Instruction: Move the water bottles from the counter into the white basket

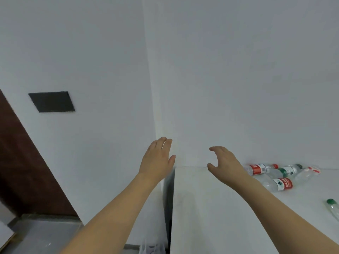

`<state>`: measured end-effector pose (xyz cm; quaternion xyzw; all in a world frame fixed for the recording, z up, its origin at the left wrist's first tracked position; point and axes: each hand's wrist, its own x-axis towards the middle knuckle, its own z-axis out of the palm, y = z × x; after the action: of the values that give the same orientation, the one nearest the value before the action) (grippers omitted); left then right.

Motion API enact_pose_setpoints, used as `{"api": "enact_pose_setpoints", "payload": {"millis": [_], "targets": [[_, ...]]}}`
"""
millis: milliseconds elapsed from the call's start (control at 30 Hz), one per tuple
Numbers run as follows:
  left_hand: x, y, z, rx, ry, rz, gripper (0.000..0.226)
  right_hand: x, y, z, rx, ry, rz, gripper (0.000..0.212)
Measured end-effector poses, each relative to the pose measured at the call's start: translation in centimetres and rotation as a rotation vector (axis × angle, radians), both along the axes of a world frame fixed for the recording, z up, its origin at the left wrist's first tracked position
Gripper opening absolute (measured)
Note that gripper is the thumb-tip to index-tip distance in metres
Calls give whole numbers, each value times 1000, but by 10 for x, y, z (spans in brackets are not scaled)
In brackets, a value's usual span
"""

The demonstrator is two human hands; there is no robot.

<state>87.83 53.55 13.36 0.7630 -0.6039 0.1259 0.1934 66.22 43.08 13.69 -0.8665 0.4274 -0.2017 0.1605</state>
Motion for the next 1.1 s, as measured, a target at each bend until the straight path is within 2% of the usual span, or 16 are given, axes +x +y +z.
{"api": "enact_pose_setpoints", "payload": {"millis": [200,400,667,867,1100], "targets": [[-106,-55,-7,-18,19,38,57,-109,-63,-18,9,-27,13,58],[-216,-101,-36,91,63,69,56,-217,-126,-32,110,21,13,59],[-286,-176,-56,125,151,70,57,-309,-196,-46,167,10,-59,60],[-388,-250,-87,155,507,111,59,-405,-275,-75,217,18,-145,38],[-503,-336,-135,326,1027,318,62,-514,-373,-147,409,155,-222,65]]}}
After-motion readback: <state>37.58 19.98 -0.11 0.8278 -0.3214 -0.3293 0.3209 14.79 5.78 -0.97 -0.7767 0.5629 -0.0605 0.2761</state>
